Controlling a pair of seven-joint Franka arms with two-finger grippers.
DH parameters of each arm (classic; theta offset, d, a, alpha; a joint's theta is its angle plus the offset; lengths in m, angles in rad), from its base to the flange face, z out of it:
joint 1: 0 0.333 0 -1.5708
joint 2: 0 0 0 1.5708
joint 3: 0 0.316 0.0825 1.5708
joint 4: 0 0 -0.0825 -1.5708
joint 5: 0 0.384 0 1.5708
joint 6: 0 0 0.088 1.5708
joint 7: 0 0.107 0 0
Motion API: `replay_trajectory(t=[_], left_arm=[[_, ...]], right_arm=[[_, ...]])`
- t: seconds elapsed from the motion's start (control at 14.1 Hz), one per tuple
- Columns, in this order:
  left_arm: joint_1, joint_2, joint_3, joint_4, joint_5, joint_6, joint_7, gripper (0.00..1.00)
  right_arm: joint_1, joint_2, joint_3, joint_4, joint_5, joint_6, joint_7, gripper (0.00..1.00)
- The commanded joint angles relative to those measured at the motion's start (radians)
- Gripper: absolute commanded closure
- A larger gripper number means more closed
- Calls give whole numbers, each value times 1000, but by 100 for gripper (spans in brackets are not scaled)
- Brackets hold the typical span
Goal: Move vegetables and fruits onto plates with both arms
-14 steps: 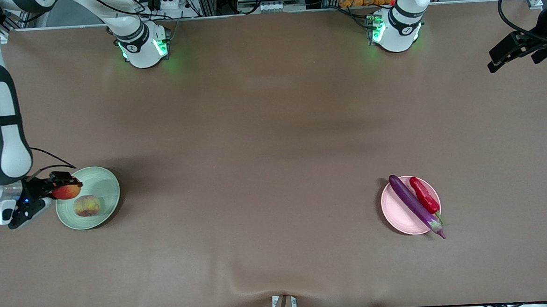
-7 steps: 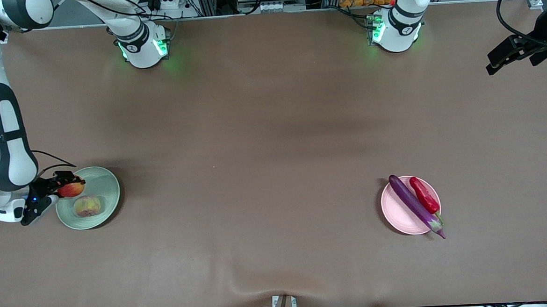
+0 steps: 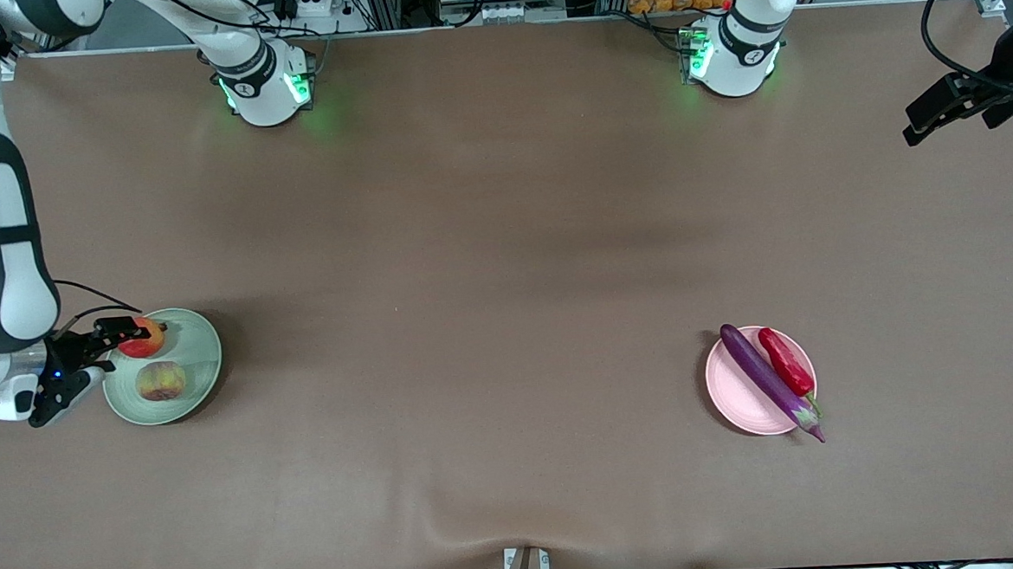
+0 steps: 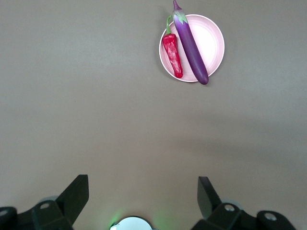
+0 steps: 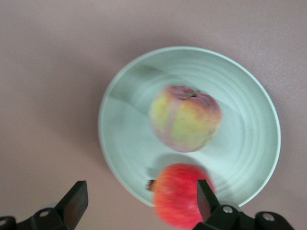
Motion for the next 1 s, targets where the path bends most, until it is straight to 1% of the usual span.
replay_trajectory(t=[0.0,0.07,0.14,0.21,0.5,0.64,0.78,0.92], left_arm=[[3,-19,3,-5,7,-3,15,0],[3,-20,3,-5,7,-4,15,0],[3,-22,2,-5,6,-9,12,0],[3,-32,2,-7,6,-18,5,0],[3,-57,2,-24,4,-29,5,0],[3,-65,2,-27,3,-32,5,0],[3,-65,-1,-36,4,-30,18,0],[3,-65,-1,-36,3,-30,21,0]], right_arm=[[60,-122,-6,-34,8,-50,161,0],[118,-172,-11,-48,8,-66,244,0],[133,-200,-8,-48,4,-105,377,0],[147,-228,-2,-45,7,-144,469,0],[248,-395,-6,-49,7,-224,807,0],[283,-468,-13,-48,-11,-265,858,0],[273,-525,-14,-43,-40,-299,855,0],[253,-542,-32,-29,-53,-363,849,0]])
